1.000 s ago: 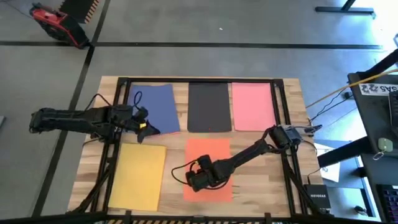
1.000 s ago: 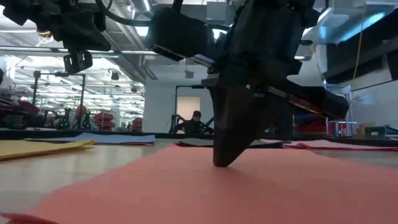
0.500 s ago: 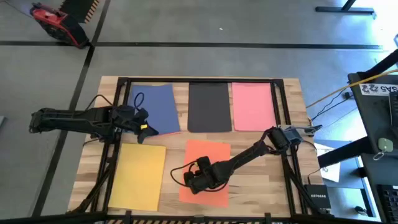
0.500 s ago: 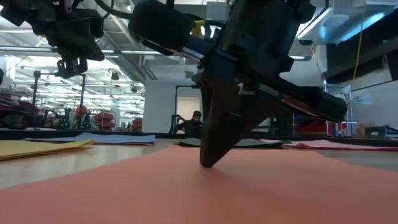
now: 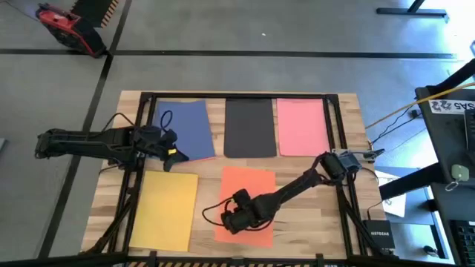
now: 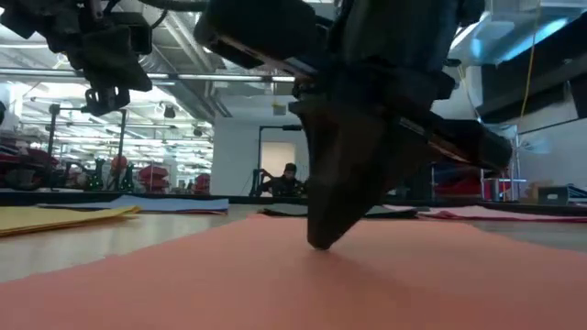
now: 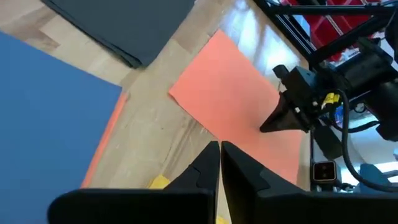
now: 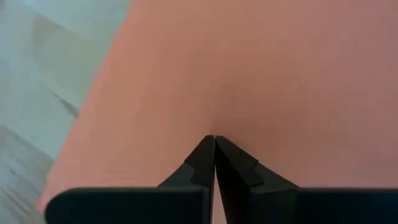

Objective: Organize paper
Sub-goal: Move the orange paper to the bottom center of the table

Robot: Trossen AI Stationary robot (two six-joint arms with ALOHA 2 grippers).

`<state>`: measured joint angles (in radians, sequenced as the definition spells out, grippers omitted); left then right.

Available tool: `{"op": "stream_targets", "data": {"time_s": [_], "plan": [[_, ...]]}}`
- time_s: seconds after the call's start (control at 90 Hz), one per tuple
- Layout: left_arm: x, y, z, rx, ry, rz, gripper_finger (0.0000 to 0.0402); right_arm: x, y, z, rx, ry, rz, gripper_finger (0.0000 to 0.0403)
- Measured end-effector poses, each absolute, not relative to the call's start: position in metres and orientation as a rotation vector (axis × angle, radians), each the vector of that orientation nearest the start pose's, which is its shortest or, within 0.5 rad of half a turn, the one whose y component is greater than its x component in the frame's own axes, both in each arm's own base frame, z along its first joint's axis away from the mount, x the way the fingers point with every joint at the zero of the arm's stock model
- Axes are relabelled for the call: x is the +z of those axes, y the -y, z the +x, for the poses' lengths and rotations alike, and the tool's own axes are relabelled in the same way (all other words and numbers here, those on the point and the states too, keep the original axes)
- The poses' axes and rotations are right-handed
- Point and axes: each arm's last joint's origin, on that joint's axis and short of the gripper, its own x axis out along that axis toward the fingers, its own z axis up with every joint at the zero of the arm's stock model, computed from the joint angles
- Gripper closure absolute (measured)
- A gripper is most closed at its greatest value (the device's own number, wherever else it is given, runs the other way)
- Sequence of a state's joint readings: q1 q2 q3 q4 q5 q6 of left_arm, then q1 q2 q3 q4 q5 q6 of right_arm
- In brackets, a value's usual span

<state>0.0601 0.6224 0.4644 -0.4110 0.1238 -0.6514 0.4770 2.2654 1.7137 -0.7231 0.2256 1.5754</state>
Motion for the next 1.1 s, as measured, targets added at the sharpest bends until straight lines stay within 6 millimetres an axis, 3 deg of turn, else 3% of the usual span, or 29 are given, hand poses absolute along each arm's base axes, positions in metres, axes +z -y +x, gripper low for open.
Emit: {"op": "stream_targets", "data": {"time_s": [0.189,0.367,0.556,1.1], "plan": [[0.226,-0.005,0.138,0.129,-0.567,-0.687,0.0402,0.146,-0.192,0.416,-0.7,-1.035,0.865,0.0403],[0.226,-0.005,0.138,0.151,-0.56,-0.681,0.0402,0.143,-0.176,0.414,-0.766,-1.087,0.799,0.0403],[0.226,-0.006,0.138,0.155,-0.559,-0.681,0.0402,0.143,-0.164,0.418,-0.726,-1.124,0.73,0.0403],[0.223,-0.006,0.136,0.175,-0.592,-0.671,0.0402,0.144,-0.164,0.424,-0.66,-1.111,0.728,0.0403]]}}
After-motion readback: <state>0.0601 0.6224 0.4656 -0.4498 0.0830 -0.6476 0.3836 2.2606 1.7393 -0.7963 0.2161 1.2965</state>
